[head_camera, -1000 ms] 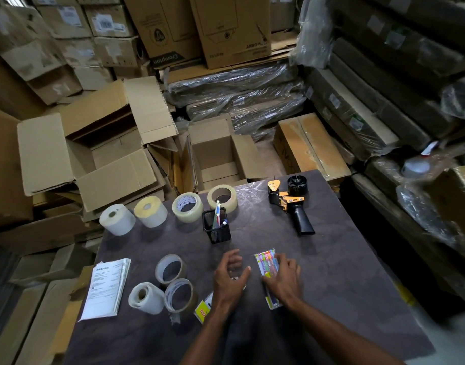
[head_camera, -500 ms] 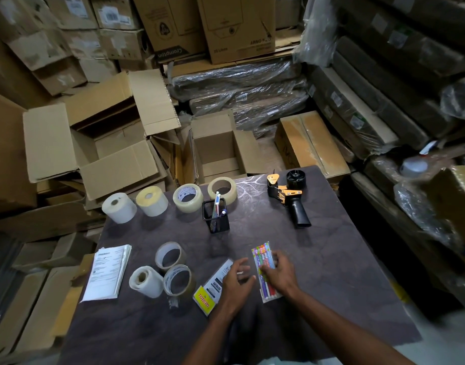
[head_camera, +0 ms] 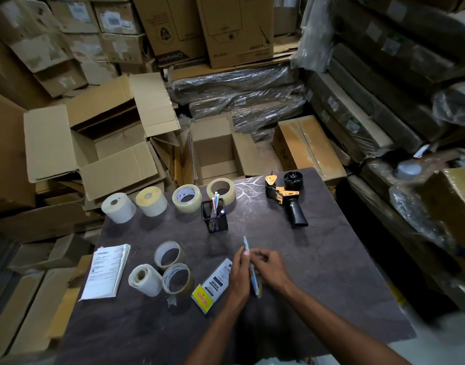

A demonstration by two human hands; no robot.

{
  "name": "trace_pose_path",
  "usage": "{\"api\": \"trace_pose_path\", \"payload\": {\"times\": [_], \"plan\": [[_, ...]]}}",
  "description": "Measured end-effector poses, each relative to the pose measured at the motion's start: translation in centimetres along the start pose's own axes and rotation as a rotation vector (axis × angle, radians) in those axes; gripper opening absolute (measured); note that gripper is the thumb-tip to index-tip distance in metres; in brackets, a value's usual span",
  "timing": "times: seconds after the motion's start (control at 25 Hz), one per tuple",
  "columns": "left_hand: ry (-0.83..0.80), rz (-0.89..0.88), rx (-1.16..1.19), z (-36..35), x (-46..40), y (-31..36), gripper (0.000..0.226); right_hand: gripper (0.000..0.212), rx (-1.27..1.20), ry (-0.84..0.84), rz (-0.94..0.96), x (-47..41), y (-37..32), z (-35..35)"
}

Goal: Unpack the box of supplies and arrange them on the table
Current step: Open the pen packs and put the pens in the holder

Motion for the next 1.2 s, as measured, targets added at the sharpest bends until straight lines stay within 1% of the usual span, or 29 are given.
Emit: {"api": "trace_pose_path", "payload": {"times": [0.08, 0.12, 0.16, 0.2, 0.28, 0.36, 0.44, 0.52, 0.56, 0.6, 0.68, 0.84, 1.0, 1.12, 1.2], "plan": [[0.049, -0.027, 0.008, 0.6, 0.8, 1.3, 0.033, 0.022, 0.022, -0.013, 0.021, -0.3, -0.4, 0.1], [0.055, -0.051, 0.004, 0.9, 1.0, 1.8, 0.025, 0.021, 0.049, -0.015, 0.038, -0.5, -0.6, 0.3], [0.057, -0.075, -0.019, 1.1, 1.0, 1.9, 0.028, 0.015, 0.091, -0.016, 0.055, -0.7, -0.9, 0.5], [0.043, -0.1, -0.064, 1.4, 1.0, 2.1, 0.041, 0.011, 0.126, -0.012, 0.076, -0.9, -1.2, 0.9], [0.011, -0.159, -0.157, 1.8, 1.0, 2.1, 0.062, 0.014, 0.238, 0.018, 0.129, -1.2, -2.7, 1.8], [-0.011, -0.213, -0.208, 1.9, 1.4, 2.5, 0.071, 0.02, 0.407, 0.063, 0.242, -1.6, -4.6, 3.1], [0.0, -0.245, -0.211, 2.0, 1.9, 3.0, 0.063, 0.024, 0.542, 0.026, 0.412, -1.9, -6.9, 3.4], [0.003, -0.244, -0.193, 2.0, 2.2, 3.3, 0.046, 0.025, 0.636, -0.114, 0.55, -2.0, -8.8, 2.7], [-0.008, -0.238, -0.193, 2.0, 2.2, 3.3, 0.04, 0.027, 0.659, -0.199, 0.571, -1.9, -9.5, 2.1], [-0.018, -0.232, -0.193, 2.0, 2.2, 3.4, 0.035, 0.031, 0.66, -0.273, 0.575, -1.8, -10.0, 1.6], [-0.021, -0.23, -0.191, 2.2, 2.3, 3.7, 0.032, 0.042, 0.651, -0.366, 0.541, -1.8, -10.4, 1.2], [-0.045, -0.193, -0.162, 3.1, 2.1, 3.7, 0.034, 0.055, 0.68, -0.5, 0.471, -1.6, -9.4, 0.6], [-0.077, -0.167, -0.166, 4.4, 2.1, 3.4, 0.031, 0.069, 0.734, -0.625, 0.408, -1.6, -8.3, 0.4], [-0.104, -0.128, -0.176, 4.8, 2.3, 3.3, 0.032, 0.072, 0.826, -0.706, 0.422, -1.2, -8.1, 0.2], [-0.119, -0.108, -0.195, 4.9, 2.4, 3.2, 0.033, 0.07, 0.846, -0.714, 0.426, -1.2, -8.0, 0.3]]}}
Point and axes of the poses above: each hand's wrist, its own x-axis away from the middle knuckle, its own z-axis out of the back of the hand, y = z × x, the point moved 8 cm from there along -x, towards the middle knuckle, and after that the axes turned 13 degrees about z, right-handed, at the moved point
